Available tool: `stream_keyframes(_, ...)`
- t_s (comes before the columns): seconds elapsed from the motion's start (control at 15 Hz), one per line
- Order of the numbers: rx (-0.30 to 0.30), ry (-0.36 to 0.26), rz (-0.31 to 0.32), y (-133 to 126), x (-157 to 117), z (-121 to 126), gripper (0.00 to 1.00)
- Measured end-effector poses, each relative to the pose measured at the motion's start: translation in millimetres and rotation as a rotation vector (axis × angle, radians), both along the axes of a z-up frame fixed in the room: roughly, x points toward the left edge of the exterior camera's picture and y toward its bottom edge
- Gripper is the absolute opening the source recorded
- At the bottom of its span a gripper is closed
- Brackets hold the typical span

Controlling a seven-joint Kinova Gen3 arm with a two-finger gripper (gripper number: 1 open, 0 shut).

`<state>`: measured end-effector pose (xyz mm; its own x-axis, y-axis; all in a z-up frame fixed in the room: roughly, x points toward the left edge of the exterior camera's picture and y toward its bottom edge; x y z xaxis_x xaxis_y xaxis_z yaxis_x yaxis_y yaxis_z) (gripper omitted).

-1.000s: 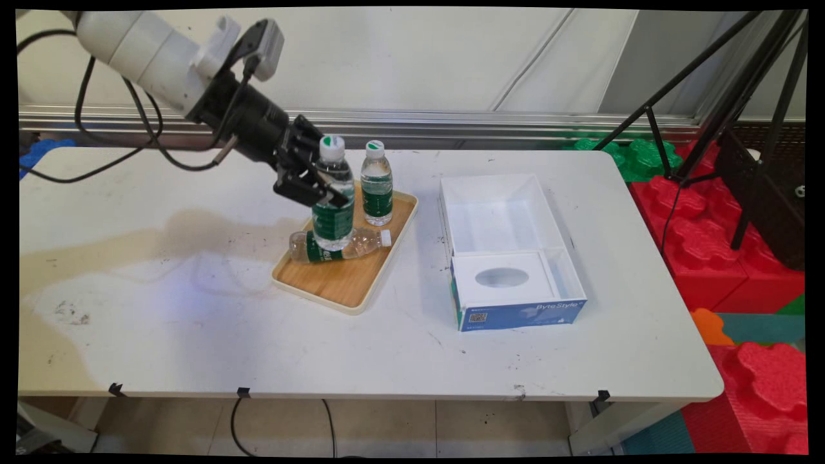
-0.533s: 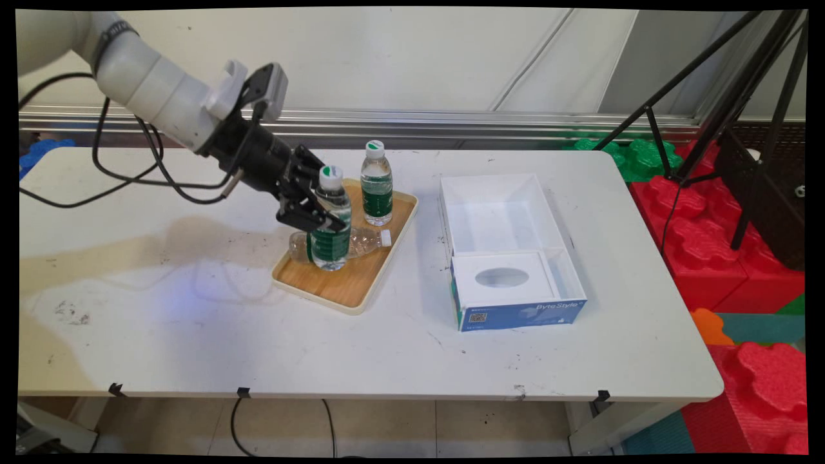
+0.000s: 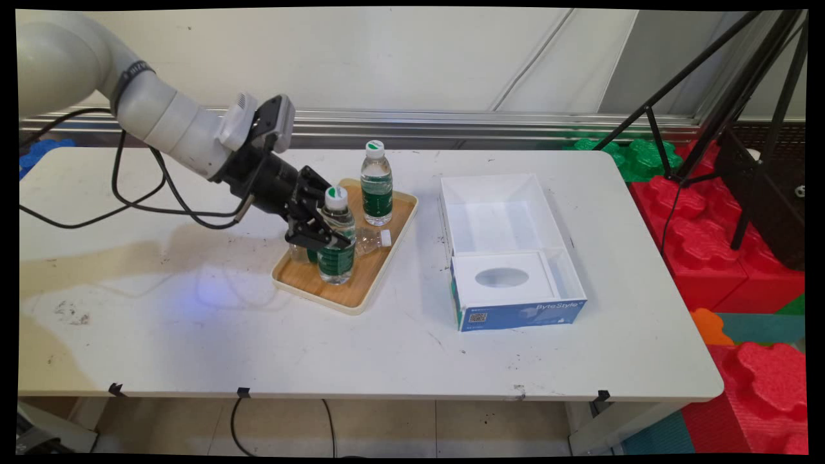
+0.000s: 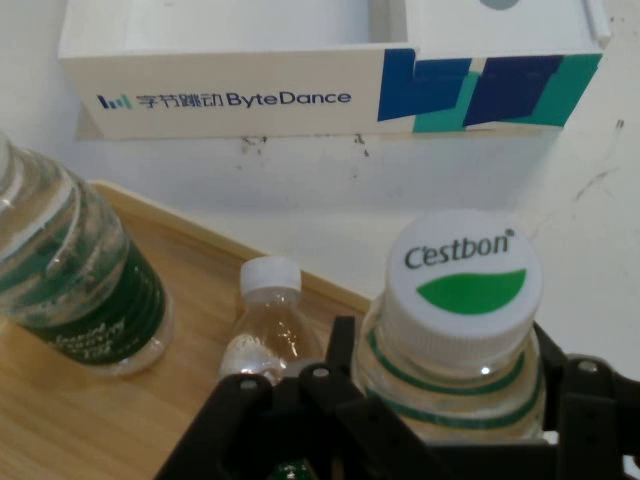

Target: Place the picked object on the tray

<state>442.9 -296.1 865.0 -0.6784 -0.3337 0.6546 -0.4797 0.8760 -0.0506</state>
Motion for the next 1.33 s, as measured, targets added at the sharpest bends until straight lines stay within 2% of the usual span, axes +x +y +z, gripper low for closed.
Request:
stream_keyframes(0.6,-0.012,0.02,-0.008,2.2,-5.4,-24.6,0.0)
stream_keyframes(1.07,-0.024,0.018,-0.012,4.0,-2.4,-32.1,0.0)
stream_keyframes(1.13,-0.025,0.019,-0.013,4.5,-1.8,-32.6,1.0)
stream_keyframes(1.33,-0.029,0.019,-0.015,5.6,0.0,-33.5,1.0)
